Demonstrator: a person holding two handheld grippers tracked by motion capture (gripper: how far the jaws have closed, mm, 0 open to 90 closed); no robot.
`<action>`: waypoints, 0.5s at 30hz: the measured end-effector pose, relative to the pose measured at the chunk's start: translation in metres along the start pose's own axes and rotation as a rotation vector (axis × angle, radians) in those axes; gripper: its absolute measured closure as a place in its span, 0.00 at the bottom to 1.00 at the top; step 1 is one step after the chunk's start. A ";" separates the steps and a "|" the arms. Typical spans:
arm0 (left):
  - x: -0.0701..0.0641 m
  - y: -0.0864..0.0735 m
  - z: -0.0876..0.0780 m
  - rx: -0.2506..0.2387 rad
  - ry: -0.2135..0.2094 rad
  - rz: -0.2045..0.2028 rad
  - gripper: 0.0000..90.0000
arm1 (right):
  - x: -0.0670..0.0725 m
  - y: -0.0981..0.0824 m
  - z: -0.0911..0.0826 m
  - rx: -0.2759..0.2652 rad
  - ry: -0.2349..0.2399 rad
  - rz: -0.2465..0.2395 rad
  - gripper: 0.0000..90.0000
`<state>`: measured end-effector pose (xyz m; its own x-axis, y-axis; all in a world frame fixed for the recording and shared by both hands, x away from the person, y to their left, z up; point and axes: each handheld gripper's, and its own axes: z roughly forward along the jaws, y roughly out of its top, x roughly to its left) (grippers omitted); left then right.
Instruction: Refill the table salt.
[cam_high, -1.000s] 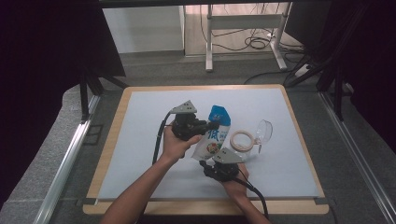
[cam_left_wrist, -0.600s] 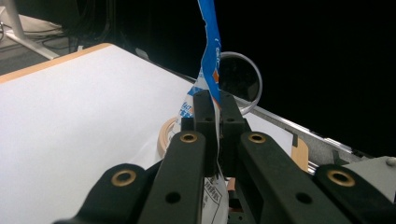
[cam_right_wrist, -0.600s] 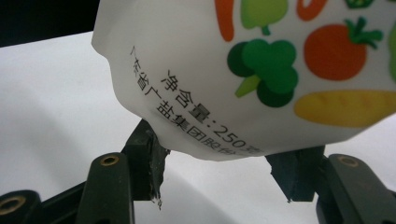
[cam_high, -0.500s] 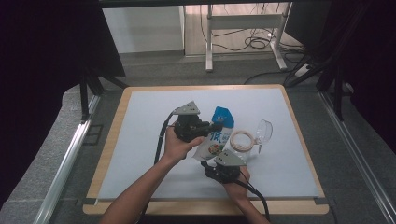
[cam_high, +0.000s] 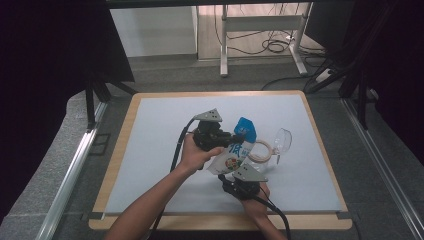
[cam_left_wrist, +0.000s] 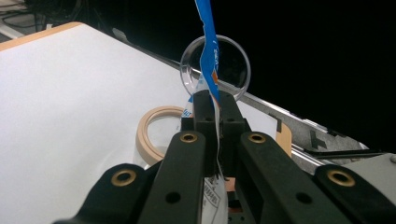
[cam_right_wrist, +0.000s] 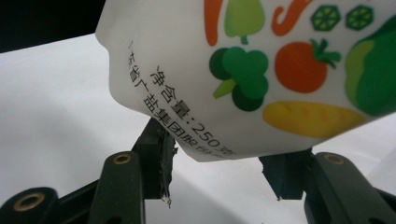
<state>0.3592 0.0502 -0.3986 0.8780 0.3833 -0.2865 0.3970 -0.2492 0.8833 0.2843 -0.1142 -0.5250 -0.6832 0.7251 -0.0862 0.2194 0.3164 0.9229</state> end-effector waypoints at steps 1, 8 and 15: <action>-0.001 0.000 -0.001 -0.004 0.001 0.000 1.00 | 0.000 0.000 0.000 -0.002 0.000 0.001 0.54; -0.002 0.000 -0.002 -0.004 0.017 0.003 1.00 | 0.004 0.001 0.002 -0.007 0.019 -0.022 0.45; -0.006 0.002 -0.001 -0.010 0.017 0.010 1.00 | 0.006 0.001 0.005 -0.019 0.025 -0.043 0.37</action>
<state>0.3541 0.0483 -0.3949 0.8772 0.3959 -0.2718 0.3857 -0.2437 0.8899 0.2836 -0.1064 -0.5264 -0.7089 0.6956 -0.1165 0.1768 0.3352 0.9254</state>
